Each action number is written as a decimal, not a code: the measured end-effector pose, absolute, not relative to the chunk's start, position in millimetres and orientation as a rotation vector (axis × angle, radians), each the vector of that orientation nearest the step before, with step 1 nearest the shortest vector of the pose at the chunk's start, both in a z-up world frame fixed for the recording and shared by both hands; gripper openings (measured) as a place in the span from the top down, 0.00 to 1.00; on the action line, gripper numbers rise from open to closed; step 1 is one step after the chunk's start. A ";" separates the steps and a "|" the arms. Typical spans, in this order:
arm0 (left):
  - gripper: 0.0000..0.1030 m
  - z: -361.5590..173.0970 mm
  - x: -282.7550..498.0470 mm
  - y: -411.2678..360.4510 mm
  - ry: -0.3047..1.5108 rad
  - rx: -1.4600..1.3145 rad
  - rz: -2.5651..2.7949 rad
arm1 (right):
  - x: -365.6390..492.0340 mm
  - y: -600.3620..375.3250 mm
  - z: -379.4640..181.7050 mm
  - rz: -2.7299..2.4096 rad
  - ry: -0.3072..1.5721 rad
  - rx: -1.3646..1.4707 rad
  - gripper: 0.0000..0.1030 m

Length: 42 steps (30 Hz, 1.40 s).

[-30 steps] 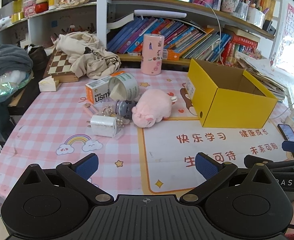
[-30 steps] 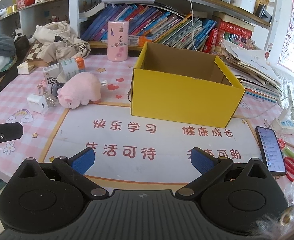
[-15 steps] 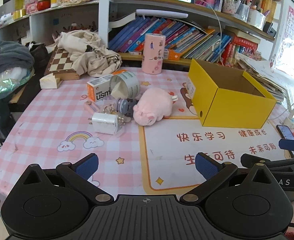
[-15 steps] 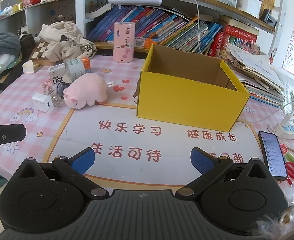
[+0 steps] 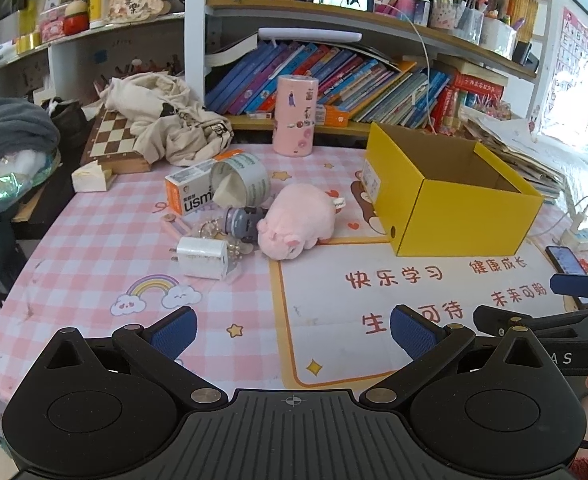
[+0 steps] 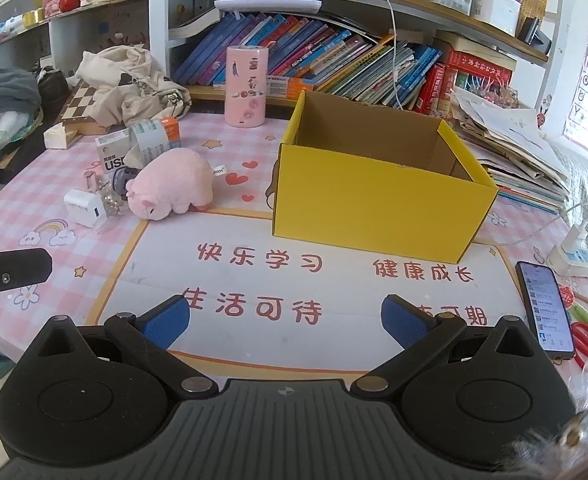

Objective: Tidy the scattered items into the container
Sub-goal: 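Move the right tool to the pink plush pig while the left tool approaches the white charger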

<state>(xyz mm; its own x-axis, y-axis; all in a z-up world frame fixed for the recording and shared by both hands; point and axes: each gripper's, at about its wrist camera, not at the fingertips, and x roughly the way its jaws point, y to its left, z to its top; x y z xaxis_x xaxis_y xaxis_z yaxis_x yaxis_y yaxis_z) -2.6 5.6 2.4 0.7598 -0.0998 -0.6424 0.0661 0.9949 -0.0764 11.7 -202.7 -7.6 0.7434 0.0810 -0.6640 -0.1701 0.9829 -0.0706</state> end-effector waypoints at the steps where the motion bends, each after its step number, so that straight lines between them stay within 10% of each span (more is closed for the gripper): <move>1: 0.00 2.2 -2.3 6.4 0.703 -0.052 -0.088 | 11.7 -202.5 -7.6 0.138 0.720 -0.130 0.00; 42: 0.00 -14.9 33.9 38.6 0.775 -0.134 -0.020 | 67.6 -151.2 -15.2 0.336 0.744 -0.220 0.00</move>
